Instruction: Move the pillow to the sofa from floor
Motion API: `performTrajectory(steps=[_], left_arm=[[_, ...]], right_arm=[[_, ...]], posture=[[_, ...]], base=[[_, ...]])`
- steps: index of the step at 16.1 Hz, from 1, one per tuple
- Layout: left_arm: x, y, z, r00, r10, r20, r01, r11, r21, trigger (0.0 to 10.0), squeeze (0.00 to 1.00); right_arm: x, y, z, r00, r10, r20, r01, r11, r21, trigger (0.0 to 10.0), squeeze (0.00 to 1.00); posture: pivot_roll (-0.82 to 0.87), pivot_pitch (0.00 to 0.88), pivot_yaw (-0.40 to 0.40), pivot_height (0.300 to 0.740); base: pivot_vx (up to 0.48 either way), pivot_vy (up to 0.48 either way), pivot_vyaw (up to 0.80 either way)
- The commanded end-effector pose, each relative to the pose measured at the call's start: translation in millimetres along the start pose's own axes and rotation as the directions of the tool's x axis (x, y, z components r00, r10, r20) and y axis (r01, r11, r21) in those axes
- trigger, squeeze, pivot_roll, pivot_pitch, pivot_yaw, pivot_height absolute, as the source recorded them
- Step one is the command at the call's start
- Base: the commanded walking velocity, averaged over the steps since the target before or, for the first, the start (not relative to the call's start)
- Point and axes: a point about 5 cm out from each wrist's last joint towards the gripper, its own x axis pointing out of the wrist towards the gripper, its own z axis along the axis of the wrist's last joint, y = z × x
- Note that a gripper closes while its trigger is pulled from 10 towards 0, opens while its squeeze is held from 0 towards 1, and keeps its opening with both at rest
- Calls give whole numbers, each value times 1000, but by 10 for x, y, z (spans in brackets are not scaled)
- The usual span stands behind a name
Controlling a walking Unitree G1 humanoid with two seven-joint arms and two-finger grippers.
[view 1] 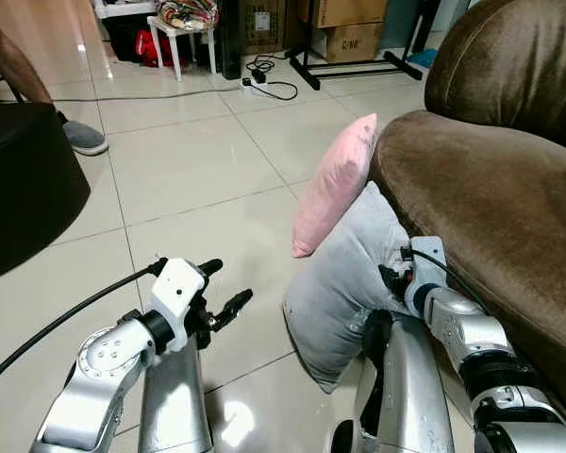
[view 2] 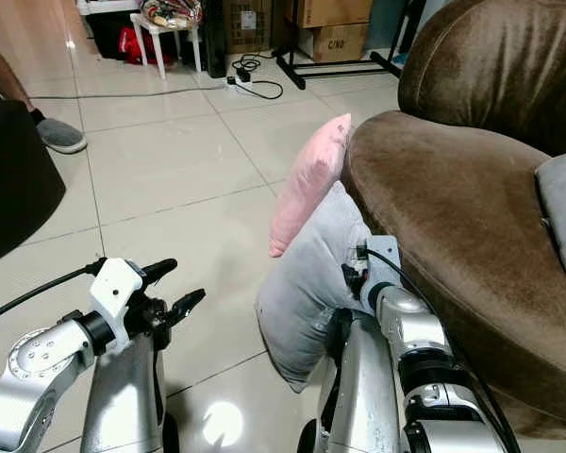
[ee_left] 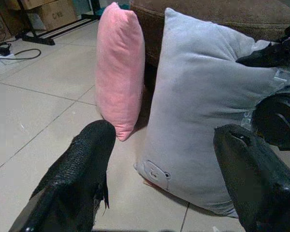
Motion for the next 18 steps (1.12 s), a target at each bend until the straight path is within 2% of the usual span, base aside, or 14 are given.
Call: performTrajectory(steps=[1, 11, 13, 15, 18], left_arm=[[2, -24, 21, 1000, -16, -2, 16, 1000, 6, 10000, 0], [25, -24, 12, 1000, -10, -4, 10, 1000, 1, 10000, 0], [31, -12, 17, 1000, 8, 3, -8, 1000, 1, 10000, 0], [50, 22, 38, 997, 69, 17, -68, 997, -21, 10000, 0], [79, 41, 94, 992, 117, 51, -117, 993, -7, 10000, 0]], right_arm=[[0, 59, -123, 998, 32, -49, -31, 999, 7, 0, 0], [0, 148, -113, 997, 70, -40, -70, 998, -5, 0, 0], [-14, 225, -99, 994, 105, -12, -105, 994, 0, 0, 0], [-84, 326, -54, 989, 143, 40, -145, 989, 38, 0, 0], [-229, 366, 42, 982, 157, 110, -168, 980, 107, 0, 0]], posture=[[43, 0, -41, 346], [39, 0, -43, 346], [31, 0, -35, 346], [19, 0, -24, 346], [10, 0, -18, 346]], base=[[0, 0, 0], [0, 0, 0], [0, 0, 0], [0, 0, 0], [0, 0, 0]])
